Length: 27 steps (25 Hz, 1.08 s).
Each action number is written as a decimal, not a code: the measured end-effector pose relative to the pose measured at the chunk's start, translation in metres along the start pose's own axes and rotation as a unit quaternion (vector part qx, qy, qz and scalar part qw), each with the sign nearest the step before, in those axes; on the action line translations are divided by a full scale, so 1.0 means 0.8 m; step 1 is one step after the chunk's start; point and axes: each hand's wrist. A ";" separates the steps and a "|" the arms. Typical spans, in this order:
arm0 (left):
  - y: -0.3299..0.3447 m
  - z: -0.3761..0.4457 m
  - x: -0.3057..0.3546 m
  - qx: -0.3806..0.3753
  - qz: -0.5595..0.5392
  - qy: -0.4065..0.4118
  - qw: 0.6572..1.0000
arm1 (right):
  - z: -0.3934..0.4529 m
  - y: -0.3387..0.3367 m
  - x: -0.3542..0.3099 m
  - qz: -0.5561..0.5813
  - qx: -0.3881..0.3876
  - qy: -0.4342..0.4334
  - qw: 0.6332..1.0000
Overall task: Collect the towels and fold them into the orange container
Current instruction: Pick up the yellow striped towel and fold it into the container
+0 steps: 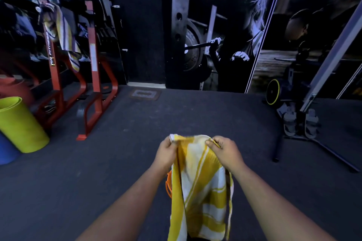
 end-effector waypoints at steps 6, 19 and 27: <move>-0.007 -0.021 0.021 -0.146 0.008 0.039 0.989 | -0.002 0.005 -0.015 -0.046 -0.001 -0.019 0.999; -0.031 0.004 -0.012 0.070 0.043 0.052 0.995 | -0.050 -0.004 0.056 -0.021 -0.068 0.048 0.996; -0.002 -0.007 -0.024 -0.135 0.170 0.062 0.974 | -0.022 -0.006 -0.005 0.006 -0.099 -0.021 0.995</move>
Point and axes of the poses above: each hand's wrist, its own z-axis towards the middle knuckle, its own y-axis out of the palm, x = y × z, and after that the axes turned 14 degrees about x, right-handed
